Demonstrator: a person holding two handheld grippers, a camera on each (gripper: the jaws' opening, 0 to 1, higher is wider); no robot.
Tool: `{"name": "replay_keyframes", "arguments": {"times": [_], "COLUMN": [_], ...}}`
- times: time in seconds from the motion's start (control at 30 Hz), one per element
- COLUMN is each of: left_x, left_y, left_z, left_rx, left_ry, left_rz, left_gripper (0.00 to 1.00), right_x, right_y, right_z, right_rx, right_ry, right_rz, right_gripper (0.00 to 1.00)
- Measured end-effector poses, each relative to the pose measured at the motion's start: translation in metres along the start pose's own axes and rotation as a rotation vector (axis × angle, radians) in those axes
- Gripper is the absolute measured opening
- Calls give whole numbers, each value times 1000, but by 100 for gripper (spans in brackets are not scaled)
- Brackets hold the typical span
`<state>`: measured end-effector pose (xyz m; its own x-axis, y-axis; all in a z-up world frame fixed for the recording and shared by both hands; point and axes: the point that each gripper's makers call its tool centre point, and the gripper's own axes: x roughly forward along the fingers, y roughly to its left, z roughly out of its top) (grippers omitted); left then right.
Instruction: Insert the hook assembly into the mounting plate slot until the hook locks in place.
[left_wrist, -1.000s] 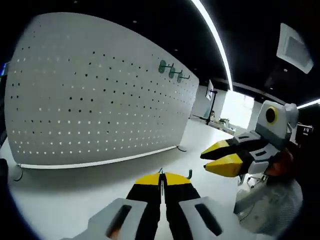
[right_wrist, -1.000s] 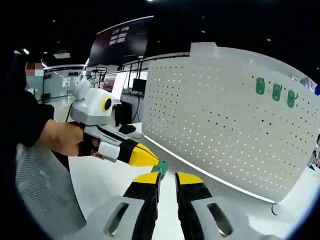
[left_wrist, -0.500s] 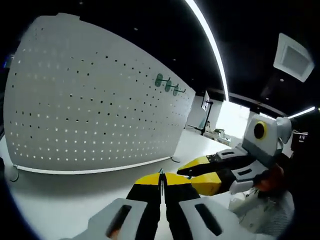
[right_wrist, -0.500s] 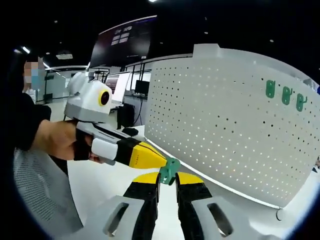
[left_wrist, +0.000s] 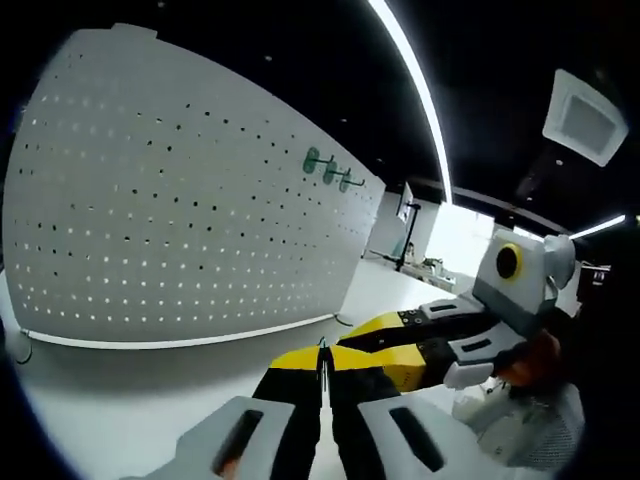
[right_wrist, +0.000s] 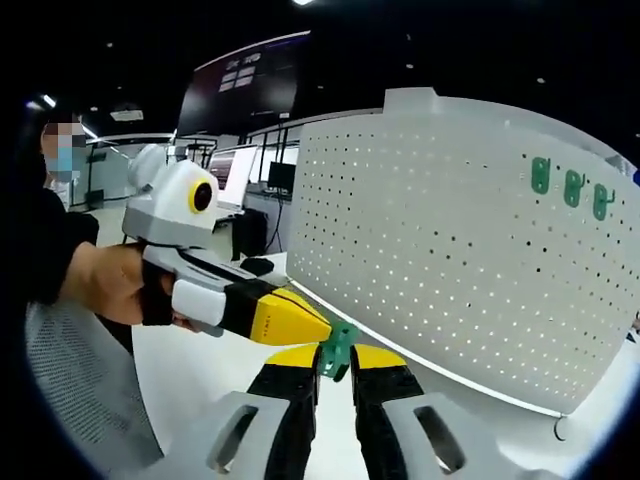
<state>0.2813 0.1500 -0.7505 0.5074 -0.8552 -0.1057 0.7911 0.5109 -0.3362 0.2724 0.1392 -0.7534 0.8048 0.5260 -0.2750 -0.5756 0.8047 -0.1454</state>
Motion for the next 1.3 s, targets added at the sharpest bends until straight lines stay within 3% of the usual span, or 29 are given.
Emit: {"name": "replay_keyframes", "arguments": {"times": [0.53,1.03,1.3], "left_x": [-4,-3,-2], "left_y": [-2,-6,-7], "left_z": [10,8,9], "left_rx": [-19,-25,22], "left_ry": [-37,-30,-34], "left_rz": [0,-15,-15], "left_gripper": [1,1,2], "right_x": [2,2,2], "right_y": [-1,-1,-2], "right_z": [5,3,4], "right_rx": [32,29,41], "right_ry": [-10,-9,-16], "right_rz": [-6,-5,-4], "right_gripper": [3,1,1]}}
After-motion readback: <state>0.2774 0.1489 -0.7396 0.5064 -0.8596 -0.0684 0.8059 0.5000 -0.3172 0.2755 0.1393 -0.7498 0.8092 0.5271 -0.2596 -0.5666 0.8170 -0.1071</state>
